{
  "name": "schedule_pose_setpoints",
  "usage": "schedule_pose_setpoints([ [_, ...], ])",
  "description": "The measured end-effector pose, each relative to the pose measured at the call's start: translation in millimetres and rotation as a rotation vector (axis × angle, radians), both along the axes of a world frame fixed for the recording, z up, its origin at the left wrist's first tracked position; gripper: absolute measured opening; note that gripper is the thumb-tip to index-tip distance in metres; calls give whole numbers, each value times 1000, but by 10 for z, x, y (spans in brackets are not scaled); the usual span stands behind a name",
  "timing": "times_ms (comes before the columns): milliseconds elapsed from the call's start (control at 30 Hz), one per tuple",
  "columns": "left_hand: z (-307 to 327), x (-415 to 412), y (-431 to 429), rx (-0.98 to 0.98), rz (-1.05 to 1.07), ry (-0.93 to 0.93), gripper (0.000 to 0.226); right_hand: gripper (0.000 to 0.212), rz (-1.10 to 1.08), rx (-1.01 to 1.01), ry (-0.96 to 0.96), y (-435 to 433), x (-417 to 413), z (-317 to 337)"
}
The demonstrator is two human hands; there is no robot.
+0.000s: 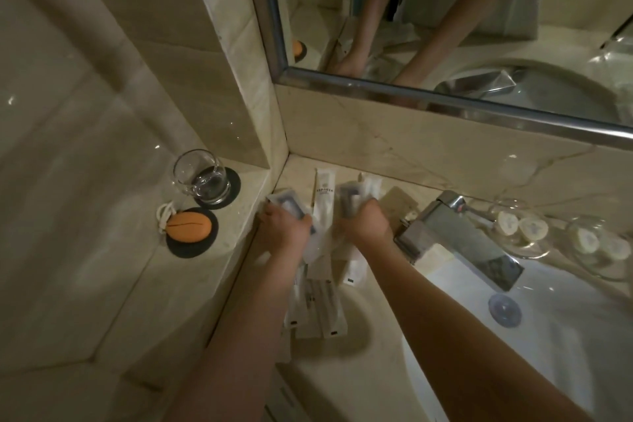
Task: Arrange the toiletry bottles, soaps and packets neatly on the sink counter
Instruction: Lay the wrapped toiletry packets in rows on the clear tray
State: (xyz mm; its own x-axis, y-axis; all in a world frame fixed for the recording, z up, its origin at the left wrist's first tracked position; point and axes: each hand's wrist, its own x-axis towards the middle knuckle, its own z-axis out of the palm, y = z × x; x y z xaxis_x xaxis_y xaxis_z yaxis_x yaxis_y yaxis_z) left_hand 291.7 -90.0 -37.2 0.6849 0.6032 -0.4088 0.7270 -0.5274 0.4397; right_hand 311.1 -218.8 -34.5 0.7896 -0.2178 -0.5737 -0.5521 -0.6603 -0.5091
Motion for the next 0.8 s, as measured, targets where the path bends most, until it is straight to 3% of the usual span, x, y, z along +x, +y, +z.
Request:
schedule_pose_setpoints([
  [133,-18,4,-80,52,-55,73,93,36,5,81,-31,-53,22,50],
  [233,-7,25,-60,58,-51,64,65,27,47,91,-151,-85,-3,140],
  [300,45,38,-40,-20,-53,34,44,25,52,142,-223,-105,-51,223],
  [400,159,20,-13,-152,-58,-55,28,28,48,188,-291,-160,-163,364],
  [600,514,-280,-159,-325,-37,-350,22,32,-31,338,-387,-395,-585,650],
  [800,863,-814,-684,-449,-145,-500,20,18,-147,569,-414,-941,-1207,846],
])
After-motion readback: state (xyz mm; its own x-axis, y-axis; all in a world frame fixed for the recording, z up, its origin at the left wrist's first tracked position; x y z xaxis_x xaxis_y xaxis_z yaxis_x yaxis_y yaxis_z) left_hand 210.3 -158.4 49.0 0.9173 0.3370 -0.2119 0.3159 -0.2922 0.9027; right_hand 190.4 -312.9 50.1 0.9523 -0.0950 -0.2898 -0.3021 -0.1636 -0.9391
